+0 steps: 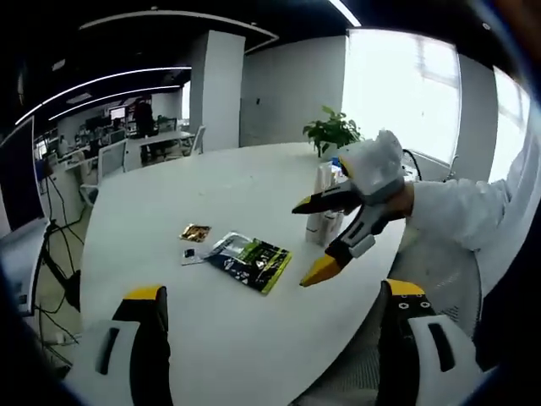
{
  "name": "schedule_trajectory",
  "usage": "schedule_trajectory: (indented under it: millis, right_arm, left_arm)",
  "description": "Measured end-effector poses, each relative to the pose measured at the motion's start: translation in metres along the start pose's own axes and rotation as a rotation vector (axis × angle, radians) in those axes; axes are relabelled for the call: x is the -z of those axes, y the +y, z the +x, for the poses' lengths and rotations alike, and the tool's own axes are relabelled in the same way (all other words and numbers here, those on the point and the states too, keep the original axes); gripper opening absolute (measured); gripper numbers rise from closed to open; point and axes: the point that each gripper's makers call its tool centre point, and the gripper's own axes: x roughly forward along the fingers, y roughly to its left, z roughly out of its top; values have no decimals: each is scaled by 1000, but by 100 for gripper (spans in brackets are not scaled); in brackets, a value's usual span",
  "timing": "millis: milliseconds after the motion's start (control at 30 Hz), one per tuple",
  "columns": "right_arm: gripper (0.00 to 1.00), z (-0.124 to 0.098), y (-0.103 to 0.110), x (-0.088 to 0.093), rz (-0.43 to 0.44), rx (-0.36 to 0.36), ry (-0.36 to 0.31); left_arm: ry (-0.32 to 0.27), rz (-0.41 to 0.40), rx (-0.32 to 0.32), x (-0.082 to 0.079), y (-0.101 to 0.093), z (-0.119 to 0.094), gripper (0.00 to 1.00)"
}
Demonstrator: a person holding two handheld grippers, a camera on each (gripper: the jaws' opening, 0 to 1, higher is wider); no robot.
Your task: Arrange the skincare products in the storage area until every visible bottle or jar stands upright without overlapping.
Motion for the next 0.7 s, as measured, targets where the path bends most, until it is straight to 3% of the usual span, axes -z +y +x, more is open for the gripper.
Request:
schedule_trajectory:
  millis: [233,700]
  right_arm:
    - [99,29,-17,19,48,36,47]
    - [99,63,-18,44,123,73,100]
  left_arm:
    - [-2,-25,-12,5,3,-3,99]
    - [24,-39,-7,14,3,-1,99]
